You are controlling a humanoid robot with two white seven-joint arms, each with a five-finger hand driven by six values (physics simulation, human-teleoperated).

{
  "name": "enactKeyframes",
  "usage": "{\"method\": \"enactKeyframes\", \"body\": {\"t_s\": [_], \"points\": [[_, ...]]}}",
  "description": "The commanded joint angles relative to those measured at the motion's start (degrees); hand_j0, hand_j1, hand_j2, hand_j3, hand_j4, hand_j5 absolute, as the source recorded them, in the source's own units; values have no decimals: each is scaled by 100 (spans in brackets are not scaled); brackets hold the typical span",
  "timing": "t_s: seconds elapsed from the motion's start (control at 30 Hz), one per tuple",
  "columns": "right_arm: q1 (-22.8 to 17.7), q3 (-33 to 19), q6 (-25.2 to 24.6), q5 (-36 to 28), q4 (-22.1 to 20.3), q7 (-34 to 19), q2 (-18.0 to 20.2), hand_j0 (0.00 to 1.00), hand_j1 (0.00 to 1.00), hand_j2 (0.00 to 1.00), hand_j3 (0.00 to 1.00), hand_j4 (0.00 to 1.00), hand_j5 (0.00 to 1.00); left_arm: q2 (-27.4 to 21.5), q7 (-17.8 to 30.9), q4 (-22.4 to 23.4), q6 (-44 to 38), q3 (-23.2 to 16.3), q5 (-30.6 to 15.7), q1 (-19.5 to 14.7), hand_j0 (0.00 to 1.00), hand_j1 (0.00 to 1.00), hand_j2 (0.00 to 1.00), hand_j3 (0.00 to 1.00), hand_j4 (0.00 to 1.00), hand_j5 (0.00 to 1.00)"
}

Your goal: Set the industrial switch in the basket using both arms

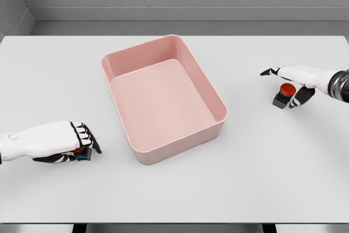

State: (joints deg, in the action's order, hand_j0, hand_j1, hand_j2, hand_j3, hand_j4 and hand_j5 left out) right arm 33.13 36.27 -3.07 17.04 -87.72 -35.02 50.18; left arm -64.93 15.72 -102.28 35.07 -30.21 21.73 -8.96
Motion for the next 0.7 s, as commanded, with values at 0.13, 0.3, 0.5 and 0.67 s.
{"method": "enactKeyframes", "body": {"t_s": [0.13, 0.3, 0.5, 0.67], "points": [[0, 47, 26, 299, -8, 2, 9, 64, 64, 64, 64, 64, 64, 7, 107, -3, -7, 6, -37, 26, 42, 42, 42, 42, 42, 42], [0, 56, 35, 308, -26, 2, 1, 60, 60, 60, 60, 60, 60, 42, 98, 6, -7, 6, -54, 35, 31, 31, 31, 31, 31, 31], [0, 65, 52, 308, -61, 2, 1, 57, 57, 57, 57, 57, 57, 33, 81, 6, -7, 6, -81, 9, 21, 21, 21, 21, 21, 21], [0, 65, 88, 335, -87, 2, 1, 44, 44, 44, 44, 44, 44, 7, 63, 41, -7, 94, -186, -62, 21, 21, 21, 21, 21, 21]]}}
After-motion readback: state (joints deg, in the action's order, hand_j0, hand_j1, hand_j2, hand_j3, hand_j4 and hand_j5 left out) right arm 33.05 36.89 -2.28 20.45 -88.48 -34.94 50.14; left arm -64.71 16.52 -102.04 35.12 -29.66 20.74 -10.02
